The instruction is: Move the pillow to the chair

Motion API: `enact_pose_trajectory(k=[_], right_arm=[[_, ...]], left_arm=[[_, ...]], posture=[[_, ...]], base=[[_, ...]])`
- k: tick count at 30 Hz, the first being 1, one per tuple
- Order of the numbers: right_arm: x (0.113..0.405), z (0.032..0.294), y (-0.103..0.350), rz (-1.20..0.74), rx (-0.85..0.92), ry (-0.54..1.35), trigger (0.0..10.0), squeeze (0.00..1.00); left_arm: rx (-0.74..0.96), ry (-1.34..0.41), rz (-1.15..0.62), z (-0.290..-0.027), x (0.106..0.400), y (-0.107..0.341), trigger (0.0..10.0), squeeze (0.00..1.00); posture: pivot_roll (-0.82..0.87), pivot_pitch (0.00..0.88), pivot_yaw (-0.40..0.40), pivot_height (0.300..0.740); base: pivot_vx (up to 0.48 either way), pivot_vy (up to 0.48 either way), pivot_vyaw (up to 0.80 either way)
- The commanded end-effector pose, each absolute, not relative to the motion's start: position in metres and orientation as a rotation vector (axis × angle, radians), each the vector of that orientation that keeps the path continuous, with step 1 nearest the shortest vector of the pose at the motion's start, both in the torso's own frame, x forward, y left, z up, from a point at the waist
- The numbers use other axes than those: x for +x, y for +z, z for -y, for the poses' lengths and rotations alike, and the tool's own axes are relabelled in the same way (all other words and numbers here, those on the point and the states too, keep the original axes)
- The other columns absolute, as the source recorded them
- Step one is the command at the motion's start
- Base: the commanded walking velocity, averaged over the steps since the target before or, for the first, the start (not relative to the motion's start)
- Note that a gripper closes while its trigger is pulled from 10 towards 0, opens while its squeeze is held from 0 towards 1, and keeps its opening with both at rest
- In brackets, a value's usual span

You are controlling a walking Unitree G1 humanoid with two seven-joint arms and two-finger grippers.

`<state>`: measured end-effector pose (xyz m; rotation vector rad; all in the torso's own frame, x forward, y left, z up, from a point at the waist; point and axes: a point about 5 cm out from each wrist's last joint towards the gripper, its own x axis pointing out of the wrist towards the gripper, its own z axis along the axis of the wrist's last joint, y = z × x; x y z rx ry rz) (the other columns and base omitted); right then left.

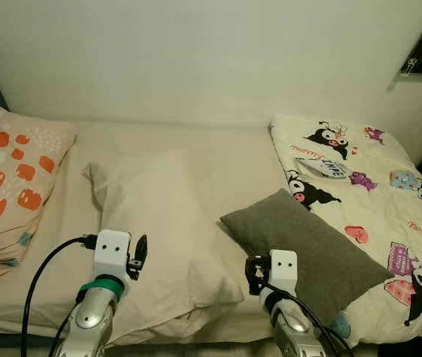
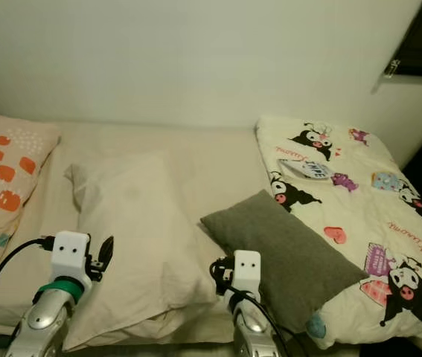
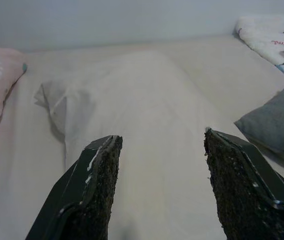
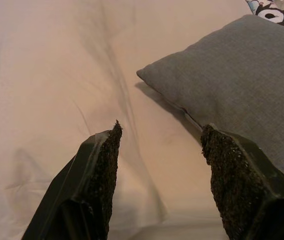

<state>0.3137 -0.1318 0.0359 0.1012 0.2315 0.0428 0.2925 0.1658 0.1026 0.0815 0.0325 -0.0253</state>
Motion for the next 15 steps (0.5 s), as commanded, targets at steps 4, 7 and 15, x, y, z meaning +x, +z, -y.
enact_pose_trajectory(k=[4,7,15], right_arm=[[0.3131,0.1279,0.0327,-0.253,0.048,0.063,10.0,0.0],[0.313,0.1269,0.033,-0.248,0.041,0.064,10.0,0.0],[0.3125,0.1332,0.0302,-0.268,0.09,0.019,10.0,0.0]], left_arm=[[0.071,-0.02,-0.032,-0.1658,0.2924,0.1032,10.0,0.0],[0.067,-0.019,-0.031,-0.1659,0.2923,0.1035,10.0,0.0],[0.065,-0.02,-0.032,-0.1657,0.2919,0.1035,10.0,0.0]], posture=[[0.08,0.024,0.005,0.74],[0.08,0.026,0.007,0.74],[0.08,0.028,0.007,0.74]], base=[[0.291,0.0,0.2],[0.33,0.0,0.8],[0.347,0.0,0.1]])
